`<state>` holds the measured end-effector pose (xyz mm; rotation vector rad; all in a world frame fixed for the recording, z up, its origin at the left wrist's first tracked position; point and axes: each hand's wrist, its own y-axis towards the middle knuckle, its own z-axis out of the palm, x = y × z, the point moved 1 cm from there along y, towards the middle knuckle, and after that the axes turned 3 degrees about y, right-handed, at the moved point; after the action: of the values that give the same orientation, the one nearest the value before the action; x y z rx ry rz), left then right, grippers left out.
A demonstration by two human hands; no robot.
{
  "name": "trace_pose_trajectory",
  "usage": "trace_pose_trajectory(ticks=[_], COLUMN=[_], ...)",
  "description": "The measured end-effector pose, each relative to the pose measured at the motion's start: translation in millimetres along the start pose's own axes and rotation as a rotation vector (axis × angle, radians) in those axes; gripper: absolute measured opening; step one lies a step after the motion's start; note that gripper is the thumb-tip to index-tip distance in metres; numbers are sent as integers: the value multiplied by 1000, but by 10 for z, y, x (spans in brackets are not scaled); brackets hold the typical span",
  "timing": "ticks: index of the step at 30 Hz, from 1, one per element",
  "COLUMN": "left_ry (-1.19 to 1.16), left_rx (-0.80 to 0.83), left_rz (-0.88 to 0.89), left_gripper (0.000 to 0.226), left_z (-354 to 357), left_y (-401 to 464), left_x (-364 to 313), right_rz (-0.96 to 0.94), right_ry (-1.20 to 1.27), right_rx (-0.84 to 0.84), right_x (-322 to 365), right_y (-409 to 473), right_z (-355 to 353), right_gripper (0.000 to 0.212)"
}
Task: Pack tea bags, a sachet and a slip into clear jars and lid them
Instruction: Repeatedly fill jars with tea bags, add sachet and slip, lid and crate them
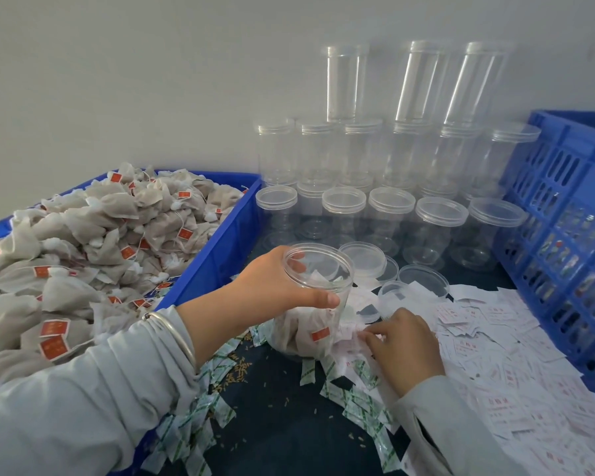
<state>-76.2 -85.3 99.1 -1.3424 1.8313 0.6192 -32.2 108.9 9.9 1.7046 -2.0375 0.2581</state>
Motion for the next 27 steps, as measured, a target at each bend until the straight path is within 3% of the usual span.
trace_pose_trajectory(ticks=[6, 12, 16, 18, 22, 27], left_ry=[21, 36, 83, 87, 89, 95], left_rx=[-15, -2, 22, 47, 84, 84], left_rz=[-14, 8, 22, 45, 97, 140], left_gripper=[83, 79, 84, 84, 78, 76], left_z=[-42, -13, 21, 33, 45, 51], left_y=[36, 28, 5, -14, -60, -73], left_x=[29, 27, 31, 20, -15, -9], right_rz=[14, -15, -182, -285, -449, -434], right_ry=[381, 406, 441, 488, 469, 441], right_rx=[-148, -332, -611, -664, -552, -403], right_x=[-57, -74, 94, 245, 532, 665], right_y=[8, -15, -61, -89, -113, -97], right_z=[-195, -466, -723, -819, -833, -693], right_gripper=[15, 18, 18, 16, 20, 16])
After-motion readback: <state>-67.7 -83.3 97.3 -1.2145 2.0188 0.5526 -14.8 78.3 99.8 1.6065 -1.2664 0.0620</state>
